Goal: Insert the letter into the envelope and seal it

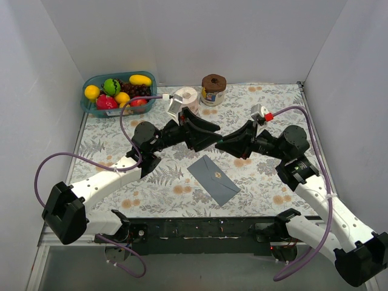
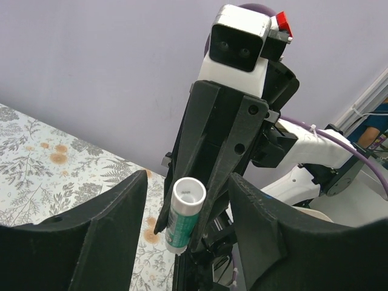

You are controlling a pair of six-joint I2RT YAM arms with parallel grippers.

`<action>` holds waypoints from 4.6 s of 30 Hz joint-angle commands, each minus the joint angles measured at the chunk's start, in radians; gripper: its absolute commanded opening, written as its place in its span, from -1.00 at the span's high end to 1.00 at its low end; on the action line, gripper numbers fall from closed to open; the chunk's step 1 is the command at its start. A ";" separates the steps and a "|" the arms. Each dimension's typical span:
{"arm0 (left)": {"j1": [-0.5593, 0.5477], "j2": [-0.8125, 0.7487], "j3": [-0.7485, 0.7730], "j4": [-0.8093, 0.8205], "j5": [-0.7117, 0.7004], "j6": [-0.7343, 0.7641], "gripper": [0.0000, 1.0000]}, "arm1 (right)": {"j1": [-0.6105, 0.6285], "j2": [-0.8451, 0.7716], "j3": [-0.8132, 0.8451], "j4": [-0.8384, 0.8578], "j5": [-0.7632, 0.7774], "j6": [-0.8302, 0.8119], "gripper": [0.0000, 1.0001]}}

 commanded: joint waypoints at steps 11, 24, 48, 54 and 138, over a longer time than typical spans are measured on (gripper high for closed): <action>0.003 0.045 0.050 0.032 0.110 -0.029 0.77 | -0.005 -0.008 -0.022 0.068 -0.008 0.020 0.97; -0.137 0.039 0.280 -0.514 -0.634 0.265 1.00 | 0.000 0.050 0.016 -0.065 0.376 0.028 0.97; -0.034 -0.041 0.165 -0.212 -0.073 0.105 -0.86 | 0.029 -0.059 -0.002 -0.012 0.117 -0.072 0.97; -0.031 -0.019 0.168 -0.193 0.021 0.097 -0.80 | 0.029 -0.044 -0.001 0.041 0.045 -0.046 0.97; -0.031 0.047 0.168 -0.196 0.087 0.055 1.00 | 0.029 -0.057 -0.011 0.018 0.107 -0.064 0.97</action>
